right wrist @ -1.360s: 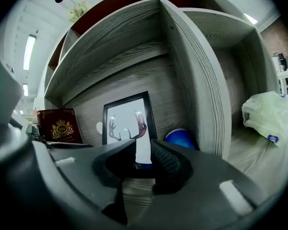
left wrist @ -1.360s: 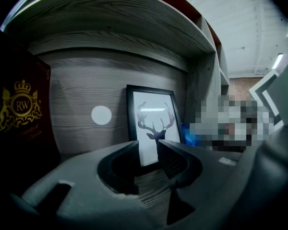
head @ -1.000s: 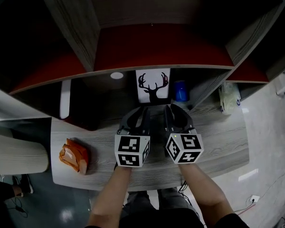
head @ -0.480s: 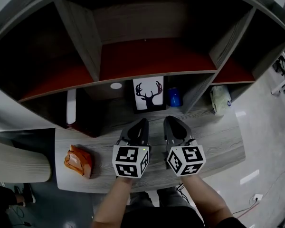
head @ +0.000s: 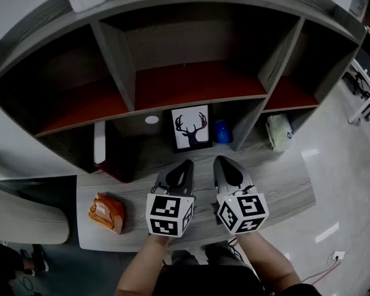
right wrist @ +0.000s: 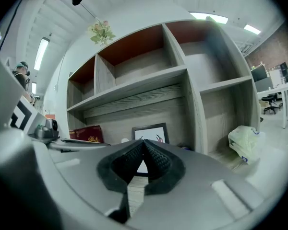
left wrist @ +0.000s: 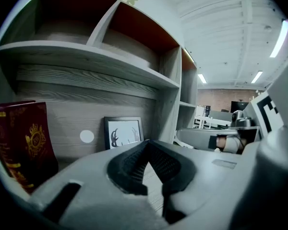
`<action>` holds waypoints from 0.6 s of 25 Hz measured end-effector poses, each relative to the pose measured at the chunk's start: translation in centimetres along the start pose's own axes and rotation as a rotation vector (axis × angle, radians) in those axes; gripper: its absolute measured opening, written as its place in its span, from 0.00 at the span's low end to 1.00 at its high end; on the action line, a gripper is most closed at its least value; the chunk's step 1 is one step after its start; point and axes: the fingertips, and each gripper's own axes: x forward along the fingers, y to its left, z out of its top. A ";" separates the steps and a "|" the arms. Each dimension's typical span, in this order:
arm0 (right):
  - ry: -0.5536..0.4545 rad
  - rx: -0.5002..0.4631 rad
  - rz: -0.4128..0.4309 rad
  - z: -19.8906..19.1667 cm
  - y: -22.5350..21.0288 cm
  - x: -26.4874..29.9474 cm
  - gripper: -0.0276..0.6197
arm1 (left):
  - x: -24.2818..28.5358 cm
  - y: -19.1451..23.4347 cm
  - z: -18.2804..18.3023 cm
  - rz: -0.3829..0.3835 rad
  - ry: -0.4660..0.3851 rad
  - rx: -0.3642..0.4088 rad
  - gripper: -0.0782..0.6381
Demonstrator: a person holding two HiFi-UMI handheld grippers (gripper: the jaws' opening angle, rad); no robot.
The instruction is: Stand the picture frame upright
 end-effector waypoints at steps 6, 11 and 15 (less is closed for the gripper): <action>-0.013 -0.005 0.009 1.0 0.9 -1.1 0.04 | -1.0 -0.2 0.6 0.002 -0.020 0.006 0.10; -0.017 -0.011 0.025 1.5 1.8 -1.9 0.04 | -2.0 -0.2 1.2 0.006 -0.040 0.016 0.10; -0.012 -0.020 0.039 1.6 2.2 -2.7 0.04 | -3.0 -0.4 1.8 0.007 -0.061 0.030 0.10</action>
